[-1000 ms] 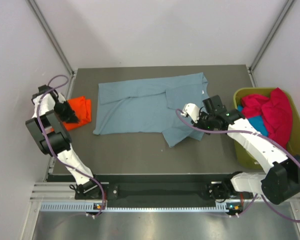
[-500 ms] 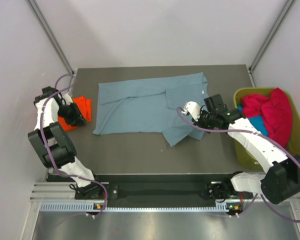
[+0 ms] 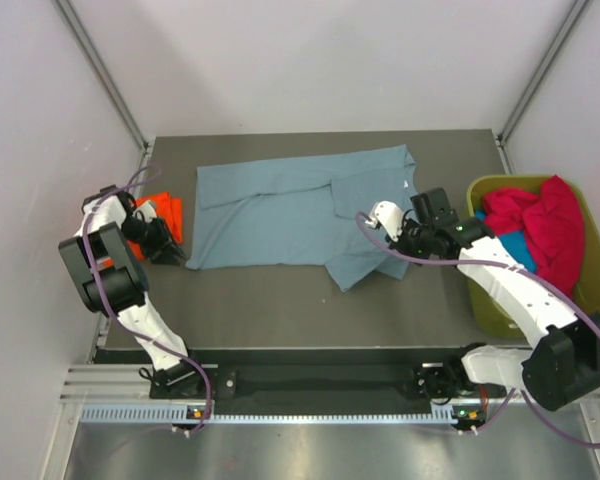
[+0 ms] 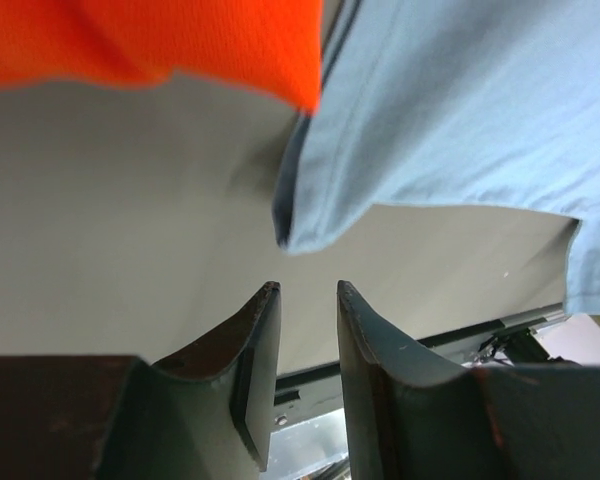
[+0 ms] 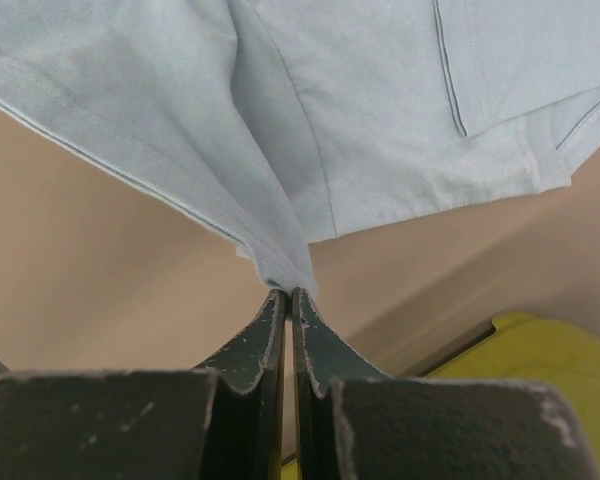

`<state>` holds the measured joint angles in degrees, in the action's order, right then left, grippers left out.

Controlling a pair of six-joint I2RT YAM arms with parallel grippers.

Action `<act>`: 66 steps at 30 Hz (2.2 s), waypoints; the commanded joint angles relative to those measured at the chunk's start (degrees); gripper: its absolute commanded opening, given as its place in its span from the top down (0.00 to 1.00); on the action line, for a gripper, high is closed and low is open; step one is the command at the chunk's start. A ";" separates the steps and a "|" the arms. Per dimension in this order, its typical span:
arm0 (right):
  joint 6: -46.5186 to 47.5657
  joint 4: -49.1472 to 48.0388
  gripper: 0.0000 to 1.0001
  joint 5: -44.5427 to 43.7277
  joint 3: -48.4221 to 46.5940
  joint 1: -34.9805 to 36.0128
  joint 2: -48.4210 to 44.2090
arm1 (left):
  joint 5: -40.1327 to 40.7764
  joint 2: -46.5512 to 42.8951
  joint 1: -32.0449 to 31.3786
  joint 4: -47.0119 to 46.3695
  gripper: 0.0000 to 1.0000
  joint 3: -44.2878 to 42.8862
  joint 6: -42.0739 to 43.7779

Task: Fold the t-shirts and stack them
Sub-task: Fold the tshirt

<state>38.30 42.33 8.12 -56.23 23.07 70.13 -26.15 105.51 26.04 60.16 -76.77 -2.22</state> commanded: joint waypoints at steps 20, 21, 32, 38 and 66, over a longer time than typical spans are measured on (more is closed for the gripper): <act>-0.69 -2.95 1.00 0.58 -0.55 -2.85 -1.40 | 5.76 2.68 -3.54 0.84 0.65 -4.53 0.11; -0.69 -3.04 1.00 0.67 -0.46 -2.94 -1.48 | 5.59 2.33 -3.46 0.66 0.65 -3.48 0.02; -0.60 -2.95 1.00 0.58 -0.81 -3.21 -0.87 | 5.23 7.07 -5.12 -0.40 0.65 -5.49 -0.59; -0.69 -3.48 1.00 0.76 0.15 -3.65 -1.31 | 5.41 6.99 -6.00 -0.57 0.67 -5.41 -0.95; -5.25 -0.93 1.00 3.13 -7.66 -8.83 -4.29 | 5.94 1.80 -6.00 4.00 1.00 -13.30 1.69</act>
<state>35.44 41.91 9.52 -58.26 15.64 68.84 -18.61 111.79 20.10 61.82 -85.62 -2.17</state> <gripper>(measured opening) 0.010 0.011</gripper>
